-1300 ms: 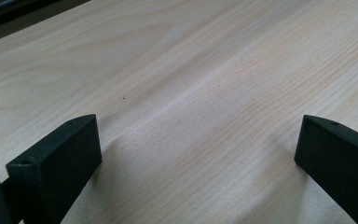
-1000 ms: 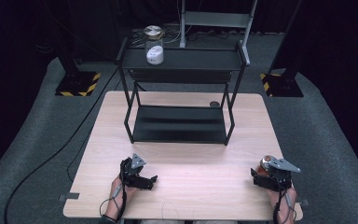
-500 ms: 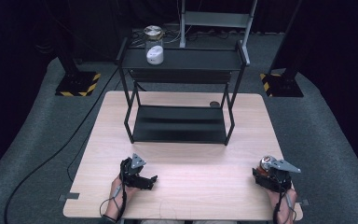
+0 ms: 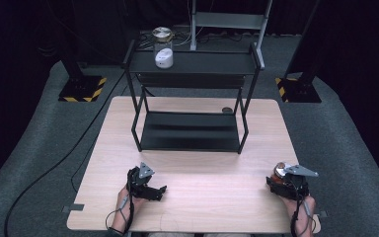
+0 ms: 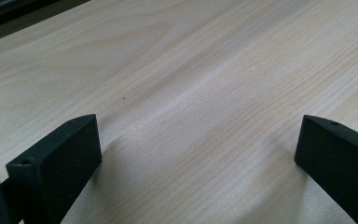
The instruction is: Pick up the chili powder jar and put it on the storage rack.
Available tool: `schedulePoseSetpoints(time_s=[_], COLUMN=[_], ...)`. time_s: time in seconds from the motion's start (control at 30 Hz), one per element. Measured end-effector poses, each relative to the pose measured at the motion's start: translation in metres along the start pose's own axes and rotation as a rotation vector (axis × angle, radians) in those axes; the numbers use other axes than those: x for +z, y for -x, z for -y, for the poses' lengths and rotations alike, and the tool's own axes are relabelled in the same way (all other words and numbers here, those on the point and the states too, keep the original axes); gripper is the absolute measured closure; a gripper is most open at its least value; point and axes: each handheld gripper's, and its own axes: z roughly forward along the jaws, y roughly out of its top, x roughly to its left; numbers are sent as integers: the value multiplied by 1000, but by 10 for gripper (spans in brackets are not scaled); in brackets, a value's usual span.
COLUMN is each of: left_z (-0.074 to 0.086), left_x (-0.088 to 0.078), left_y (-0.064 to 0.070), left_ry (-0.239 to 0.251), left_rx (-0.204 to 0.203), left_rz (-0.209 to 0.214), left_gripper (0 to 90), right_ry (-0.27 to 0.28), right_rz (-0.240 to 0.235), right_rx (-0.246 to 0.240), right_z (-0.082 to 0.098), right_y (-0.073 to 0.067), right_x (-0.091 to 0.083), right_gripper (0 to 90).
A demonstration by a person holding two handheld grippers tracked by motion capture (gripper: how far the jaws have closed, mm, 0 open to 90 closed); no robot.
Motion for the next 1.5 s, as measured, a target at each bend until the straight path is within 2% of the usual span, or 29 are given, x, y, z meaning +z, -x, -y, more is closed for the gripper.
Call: schedulePoseSetpoints(time_s=[0.57,0.83,1.5], left_z=[0,0,0], left_x=[0,0,0], left_y=[0,0,0], left_ry=[1,2,2], left_rx=[-1,-1,-1], left_rz=[-2,-2,-2], left_gripper=[0,0,0], right_ry=[-109,-159,-239], right_rz=[-53,-76,-149], right_rx=[-88,-128,-226], right_z=[-58,-85,-144], right_y=[-6,-10,-27], right_x=[-6,-2,15], right_gripper=[307,307,307])
